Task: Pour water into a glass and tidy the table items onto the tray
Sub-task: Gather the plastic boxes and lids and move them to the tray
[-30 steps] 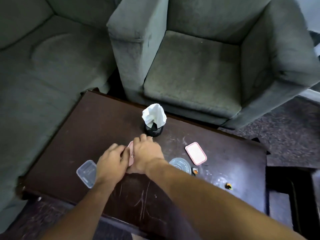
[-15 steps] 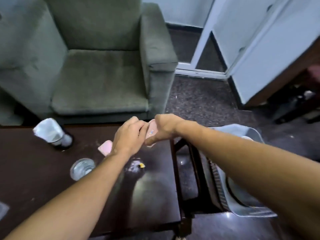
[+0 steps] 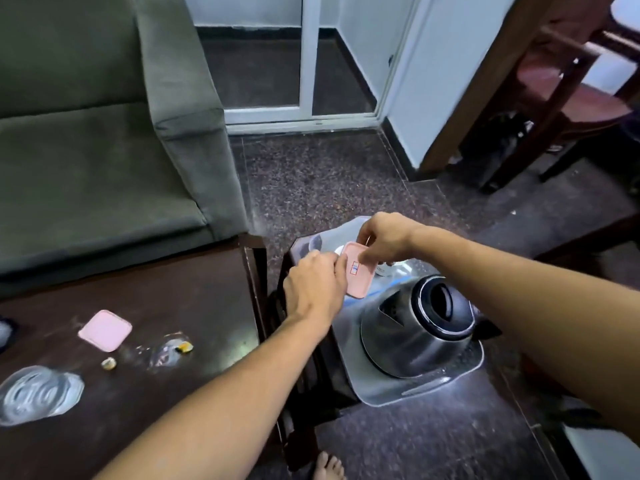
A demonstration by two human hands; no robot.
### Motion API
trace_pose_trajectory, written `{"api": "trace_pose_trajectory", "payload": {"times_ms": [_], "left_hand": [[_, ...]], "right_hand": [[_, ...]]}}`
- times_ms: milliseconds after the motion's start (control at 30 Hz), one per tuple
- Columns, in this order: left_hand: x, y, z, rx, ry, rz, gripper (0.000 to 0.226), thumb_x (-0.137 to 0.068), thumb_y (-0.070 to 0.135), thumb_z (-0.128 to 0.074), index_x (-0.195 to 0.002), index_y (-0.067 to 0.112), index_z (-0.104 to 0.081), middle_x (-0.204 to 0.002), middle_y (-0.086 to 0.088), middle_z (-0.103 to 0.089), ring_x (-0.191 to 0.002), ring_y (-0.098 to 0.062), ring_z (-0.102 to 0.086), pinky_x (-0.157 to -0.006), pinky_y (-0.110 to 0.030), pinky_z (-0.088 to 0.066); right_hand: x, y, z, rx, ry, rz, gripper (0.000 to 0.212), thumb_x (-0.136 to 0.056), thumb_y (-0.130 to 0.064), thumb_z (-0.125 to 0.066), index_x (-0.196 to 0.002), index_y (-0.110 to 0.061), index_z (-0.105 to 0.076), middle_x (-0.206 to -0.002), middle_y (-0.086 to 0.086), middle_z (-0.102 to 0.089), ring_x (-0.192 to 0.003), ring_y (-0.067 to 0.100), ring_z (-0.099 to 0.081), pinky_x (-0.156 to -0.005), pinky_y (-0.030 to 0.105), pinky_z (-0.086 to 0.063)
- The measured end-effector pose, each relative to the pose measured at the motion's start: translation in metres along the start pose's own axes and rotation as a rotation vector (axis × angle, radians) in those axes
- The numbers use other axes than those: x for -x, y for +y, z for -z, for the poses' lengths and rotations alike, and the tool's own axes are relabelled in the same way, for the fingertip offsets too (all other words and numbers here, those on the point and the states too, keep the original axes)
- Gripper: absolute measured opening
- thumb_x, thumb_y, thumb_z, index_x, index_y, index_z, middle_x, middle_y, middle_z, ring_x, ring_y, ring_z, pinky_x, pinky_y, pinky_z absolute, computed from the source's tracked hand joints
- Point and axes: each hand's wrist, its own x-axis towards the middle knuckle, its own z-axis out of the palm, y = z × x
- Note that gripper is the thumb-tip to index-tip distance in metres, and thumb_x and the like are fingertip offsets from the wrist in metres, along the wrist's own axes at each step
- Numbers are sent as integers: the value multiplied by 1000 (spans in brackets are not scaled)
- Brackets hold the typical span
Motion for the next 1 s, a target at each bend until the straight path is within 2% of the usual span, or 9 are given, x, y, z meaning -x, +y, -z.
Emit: {"api": "trace_pose_trajectory", "payload": {"times_ms": [167, 267, 333, 467, 567, 700, 833, 900, 1000], "left_hand": [[22, 8, -23, -44, -13, 70, 41, -98, 50, -43, -94, 20, -70, -95, -10, -73, -88, -40, -68, -70, -39, -51], [28, 0, -31, -60, -38, 138, 38, -96, 51, -45, -96, 22, -70, -93, -11, -73, -89, -40, -69, -73, -39, -52], [31, -6, -36, -87, -61, 153, 37, -96, 49, -45, -94, 21, -70, -92, -11, -73, -89, -39, -69, -72, -38, -51], [37, -14, -43, -92, -94, 185, 36, -96, 48, -45, -102, 19, -67, -96, -11, -72, -92, -38, -68, -74, -39, -51], [37, -16, -45, -113, -98, 105, 27, -97, 42, -46, -106, 21, -61, -98, -11, -72, -93, -38, -68, -71, -38, -48], [32, -11, -46, -253, -141, -57, 31, -98, 44, -44, -108, 21, -61, -108, -5, -68, -93, -34, -69, -69, -36, -45], [23, -4, -48, -320, -212, -119, 57, -85, 63, -54, -117, 17, -58, -113, -6, -61, -95, -33, -68, -67, -35, -40], [15, -4, -52, -369, -229, -159, 59, -82, 62, -58, -118, 16, -57, -114, -6, -61, -96, -32, -68, -65, -35, -38], [4, -4, -53, -448, -253, -221, 51, -82, 50, -63, -119, 15, -58, -113, -7, -62, -95, -30, -69, -64, -33, -35]], "right_hand": [[-11, 18, -22, 64, -78, 75, 21, -86, -16, -70, -106, -19, -72, -99, 3, -75, -75, 23, -71, -71, 31, -58], [-20, 11, -33, 163, -149, 120, 22, -87, -20, -71, -108, -19, -71, -97, 3, -78, -57, 13, -66, -57, 23, -49], [-28, 6, -39, 212, -191, 140, 21, -87, -21, -72, -108, -20, -70, -95, 4, -78, -55, 10, -64, -54, 22, -44], [-40, -7, -50, 279, -242, 190, 25, -86, -20, -72, -110, -18, -72, -99, 5, -77, -77, 19, -71, -67, 24, -51], [-44, -10, -58, 360, -246, 231, 22, -85, -20, -71, -106, -13, -73, -100, 7, -75, -92, 27, -70, -72, 26, -49], [-48, 1, -54, 334, -309, 113, 22, -86, -23, -74, -104, -9, -74, -71, 1, -70, -70, 21, -66, -70, 24, -52], [-52, 16, -48, 289, -285, 1, 25, -87, -30, -75, -101, -10, -77, -80, 3, -70, -64, 18, -61, -54, 21, -43], [-57, 22, -51, 218, -305, -57, 24, -89, -27, -74, -101, -6, -78, -74, 3, -71, -57, 15, -62, -59, 21, -51], [-63, 27, -59, 156, -353, -96, 22, -93, -25, -70, -98, -4, -77, -68, -2, -70, -66, 18, -68, -63, 25, -56]]}}
